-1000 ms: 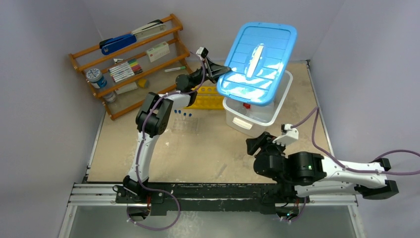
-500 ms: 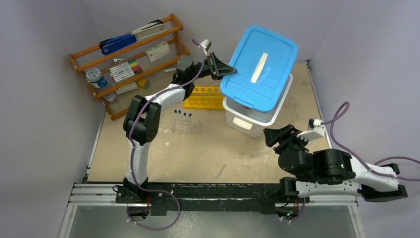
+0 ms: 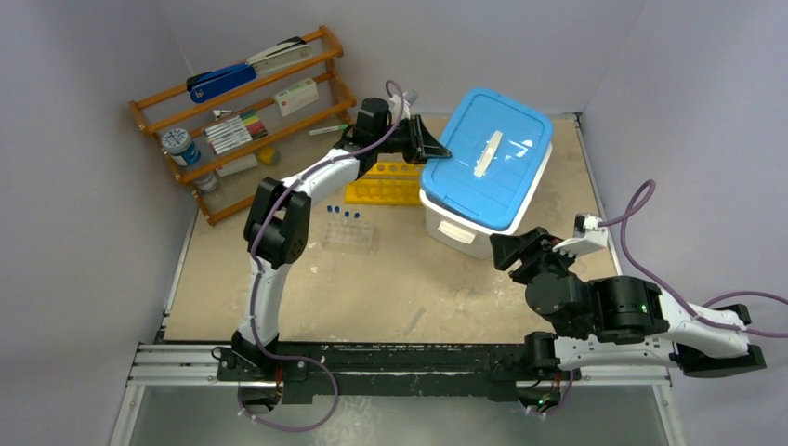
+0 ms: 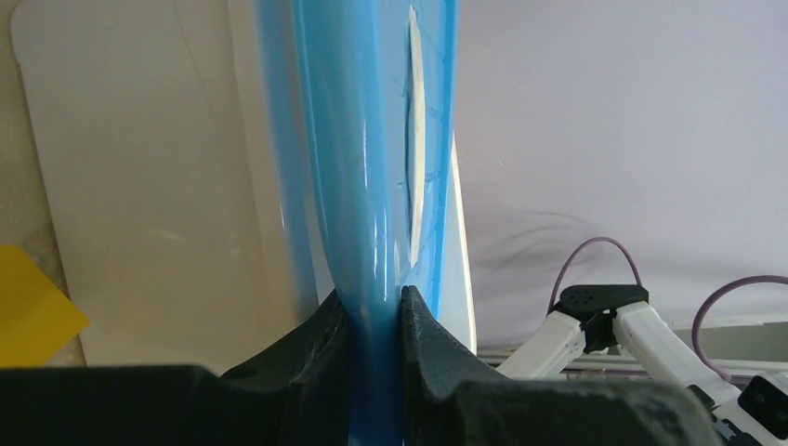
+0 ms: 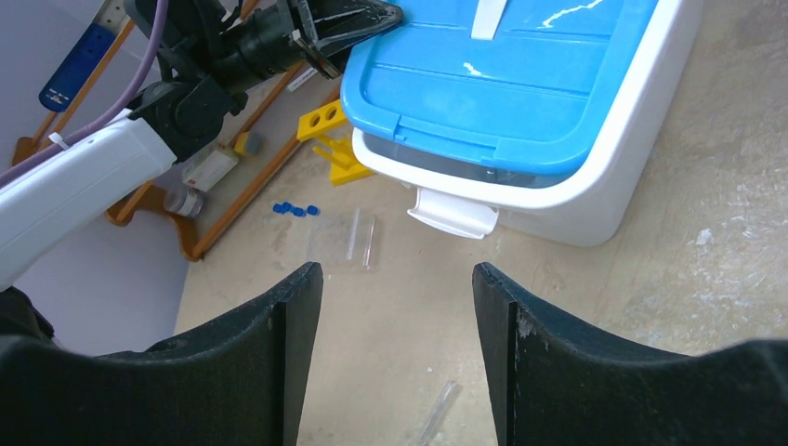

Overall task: Organize the chemistry lab equipment
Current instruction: Close the lid of the storage box.

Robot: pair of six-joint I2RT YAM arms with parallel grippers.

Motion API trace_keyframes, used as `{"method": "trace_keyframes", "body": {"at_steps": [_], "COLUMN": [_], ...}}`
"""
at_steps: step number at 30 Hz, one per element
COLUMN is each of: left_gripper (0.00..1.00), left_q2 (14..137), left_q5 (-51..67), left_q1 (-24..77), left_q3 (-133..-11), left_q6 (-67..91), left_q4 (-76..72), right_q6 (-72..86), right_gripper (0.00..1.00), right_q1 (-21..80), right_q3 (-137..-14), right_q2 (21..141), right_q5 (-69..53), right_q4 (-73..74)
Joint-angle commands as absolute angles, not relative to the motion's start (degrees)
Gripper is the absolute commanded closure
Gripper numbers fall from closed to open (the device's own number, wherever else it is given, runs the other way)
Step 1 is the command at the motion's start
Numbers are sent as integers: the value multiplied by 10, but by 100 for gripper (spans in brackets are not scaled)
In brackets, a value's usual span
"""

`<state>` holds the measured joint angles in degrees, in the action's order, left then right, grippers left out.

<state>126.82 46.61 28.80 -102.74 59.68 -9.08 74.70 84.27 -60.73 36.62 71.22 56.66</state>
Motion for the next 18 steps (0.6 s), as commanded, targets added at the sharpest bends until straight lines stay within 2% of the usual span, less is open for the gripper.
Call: {"method": "trace_keyframes", "body": {"at_steps": [1, 10, 18], "left_gripper": [100, 100, 100], "left_q2": [1273, 1254, 1294], "left_q5": [469, 523, 520], "left_q1": [294, 253, 243], "left_q3": [-1041, -972, -987], "left_q6": [532, 854, 1064], "left_q4": [-39, -459, -676], "right_q6": [720, 710, 722], "right_gripper": [37, 37, 37], "right_q1": [844, 844, 844], "right_q3": [-609, -600, -596], "right_q2": [370, 370, 371], "right_q5": [737, 730, 726], "right_q4": [543, 528, 530]}}
